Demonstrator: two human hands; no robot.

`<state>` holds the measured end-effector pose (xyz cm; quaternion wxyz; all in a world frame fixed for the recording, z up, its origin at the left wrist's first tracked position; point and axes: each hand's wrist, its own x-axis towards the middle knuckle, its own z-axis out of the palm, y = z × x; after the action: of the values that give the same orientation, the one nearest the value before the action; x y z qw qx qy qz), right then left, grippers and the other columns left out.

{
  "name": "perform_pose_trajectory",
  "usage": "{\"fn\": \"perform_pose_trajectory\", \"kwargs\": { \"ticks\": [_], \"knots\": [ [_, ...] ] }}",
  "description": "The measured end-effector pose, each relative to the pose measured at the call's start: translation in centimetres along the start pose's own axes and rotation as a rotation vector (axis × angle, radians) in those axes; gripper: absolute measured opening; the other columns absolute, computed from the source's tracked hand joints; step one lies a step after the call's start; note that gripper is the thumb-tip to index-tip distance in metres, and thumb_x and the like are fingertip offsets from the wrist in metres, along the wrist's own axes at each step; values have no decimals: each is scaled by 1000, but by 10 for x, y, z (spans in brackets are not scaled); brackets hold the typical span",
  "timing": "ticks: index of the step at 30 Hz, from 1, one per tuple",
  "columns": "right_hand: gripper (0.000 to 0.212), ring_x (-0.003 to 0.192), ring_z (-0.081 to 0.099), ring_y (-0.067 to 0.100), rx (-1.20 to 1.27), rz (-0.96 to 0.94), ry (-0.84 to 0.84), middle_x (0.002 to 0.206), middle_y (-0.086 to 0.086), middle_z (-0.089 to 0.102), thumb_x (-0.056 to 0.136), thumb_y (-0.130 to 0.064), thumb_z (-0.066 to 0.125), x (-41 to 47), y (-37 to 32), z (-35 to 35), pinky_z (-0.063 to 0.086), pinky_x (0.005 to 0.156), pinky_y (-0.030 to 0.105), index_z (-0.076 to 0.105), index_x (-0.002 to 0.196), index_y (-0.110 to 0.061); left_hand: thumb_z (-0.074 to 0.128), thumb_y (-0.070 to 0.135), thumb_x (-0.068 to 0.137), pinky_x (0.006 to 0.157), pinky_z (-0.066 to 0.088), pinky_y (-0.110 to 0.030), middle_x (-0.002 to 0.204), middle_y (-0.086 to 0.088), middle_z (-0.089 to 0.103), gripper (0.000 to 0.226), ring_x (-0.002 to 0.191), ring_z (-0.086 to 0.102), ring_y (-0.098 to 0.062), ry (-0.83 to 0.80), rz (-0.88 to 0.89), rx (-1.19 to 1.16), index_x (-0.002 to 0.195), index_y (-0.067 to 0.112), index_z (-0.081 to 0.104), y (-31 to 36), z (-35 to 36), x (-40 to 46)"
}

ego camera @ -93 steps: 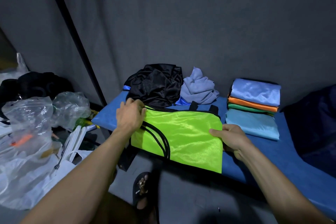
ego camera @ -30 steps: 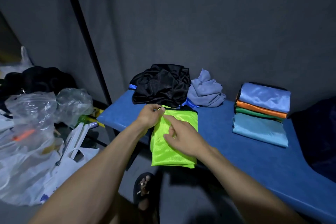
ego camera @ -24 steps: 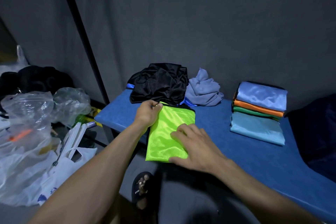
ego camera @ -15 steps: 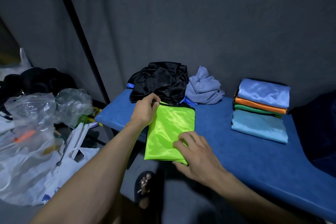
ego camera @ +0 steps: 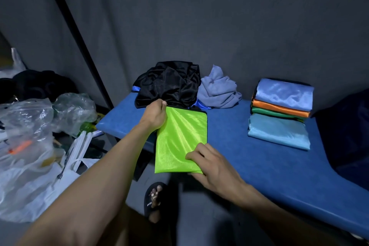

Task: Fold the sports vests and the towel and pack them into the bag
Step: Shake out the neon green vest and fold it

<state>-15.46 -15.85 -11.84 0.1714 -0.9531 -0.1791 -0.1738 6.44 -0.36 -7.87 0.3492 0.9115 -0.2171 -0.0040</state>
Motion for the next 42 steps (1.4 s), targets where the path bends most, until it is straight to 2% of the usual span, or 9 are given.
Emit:
{"fn": "perform_pose_trajectory", "kwargs": {
  "ticks": [3,10,14,18,25,29,34,38,42],
  "knots": [
    [38,91,50,16,48,72,3,104,-3,50,86,-38,70,-3,-3,-3,46,77,29,62,118,-18,31,27,111,65,28,-37,76,-3,39,36,73,39,-22,21,35,73,81,9,40,0,2,3],
    [27,82,53,21,19,168,68,96,-4,53,81,-28,59,-8,-11,-1,51,68,41,62,106,-20,50,33,105,70,41,-30,95,-2,62,24,83,56,-17,30,111,35,94,12,57,3,-28,-21],
    [31,81,54,22,-30,202,56,95,-4,53,79,-34,63,-6,-17,-1,51,65,39,60,107,-21,60,38,101,63,58,-34,75,-1,70,35,65,67,-14,-485,-135,-98,82,9,63,-5,-56,-72],
    [47,83,55,27,-137,285,-24,101,-1,54,73,-35,81,-8,-26,-3,48,70,39,59,112,-20,64,48,96,74,61,-33,95,-3,78,42,81,73,-16,-855,-296,-94,99,7,73,-16,-56,-108],
    [40,95,55,30,-124,397,-38,108,2,56,81,-23,73,-8,-42,-8,39,74,39,58,118,-20,71,52,88,65,58,-27,92,-5,70,45,76,69,-13,-746,-394,-263,104,12,59,-27,-37,-121],
    [33,88,56,29,-45,383,-15,90,-7,49,80,-12,67,-5,-45,-8,29,67,34,59,111,-17,61,41,99,65,61,-28,90,-13,63,38,79,65,-20,-627,-453,-326,112,6,61,-24,-30,-126],
    [28,72,49,31,-6,310,39,83,0,52,76,3,57,-2,-47,-2,35,57,36,56,98,-13,58,38,98,77,47,-39,93,-14,45,25,78,46,-23,-592,-509,-353,95,14,52,-19,-28,-130],
    [29,56,37,31,-47,247,64,81,4,45,73,9,56,-1,-43,1,32,46,36,52,90,-14,59,23,98,93,56,-44,99,-13,63,17,89,63,-24,-472,-539,-494,104,8,63,-16,-23,-128],
    [38,55,38,27,-209,143,36,84,5,44,67,7,70,-4,-40,3,22,44,32,49,90,-15,60,16,99,81,62,-36,109,-15,75,23,87,74,-21,-472,-589,-621,114,0,65,-15,-26,-127]
  ]
}}
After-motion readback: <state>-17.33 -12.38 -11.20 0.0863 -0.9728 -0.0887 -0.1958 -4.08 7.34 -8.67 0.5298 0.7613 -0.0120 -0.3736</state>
